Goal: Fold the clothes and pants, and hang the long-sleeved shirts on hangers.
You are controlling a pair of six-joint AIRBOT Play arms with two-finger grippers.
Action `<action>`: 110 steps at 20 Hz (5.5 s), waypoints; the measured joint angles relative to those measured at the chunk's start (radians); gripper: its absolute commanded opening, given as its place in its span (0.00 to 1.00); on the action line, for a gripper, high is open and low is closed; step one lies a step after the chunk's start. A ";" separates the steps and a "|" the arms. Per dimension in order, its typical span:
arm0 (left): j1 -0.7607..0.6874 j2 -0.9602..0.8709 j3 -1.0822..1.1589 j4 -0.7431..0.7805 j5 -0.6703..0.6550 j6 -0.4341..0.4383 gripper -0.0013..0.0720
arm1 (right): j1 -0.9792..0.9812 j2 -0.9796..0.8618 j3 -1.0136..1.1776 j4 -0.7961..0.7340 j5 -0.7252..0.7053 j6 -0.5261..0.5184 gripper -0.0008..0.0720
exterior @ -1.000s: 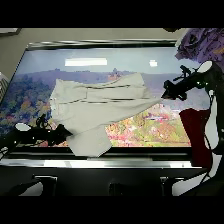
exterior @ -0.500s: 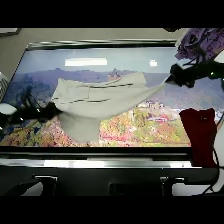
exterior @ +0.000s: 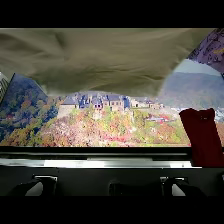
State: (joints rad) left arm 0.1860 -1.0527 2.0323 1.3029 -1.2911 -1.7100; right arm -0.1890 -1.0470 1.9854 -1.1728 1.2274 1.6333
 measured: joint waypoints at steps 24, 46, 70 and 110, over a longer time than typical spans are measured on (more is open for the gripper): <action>-0.031 -0.788 -0.071 0.044 0.094 0.062 0.05 | 0.033 -0.811 0.010 0.067 -0.081 0.071 0.06; 0.360 -0.478 -0.438 0.032 -0.214 0.029 0.79 | -0.253 -0.636 -0.549 0.214 0.300 -0.321 0.59; 0.343 -0.418 -0.575 0.039 -0.143 0.032 0.80 | -0.273 -0.573 -1.101 0.388 0.063 -0.594 0.06; 0.245 -0.338 -1.212 -0.526 0.085 0.566 0.05 | -0.222 -0.391 -1.073 0.493 0.000 -0.545 0.05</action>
State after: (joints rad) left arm 0.4313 -1.3911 0.8207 0.7765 -1.2060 -1.1439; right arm -0.4110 -1.4384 0.9127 -0.6800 1.2278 1.0882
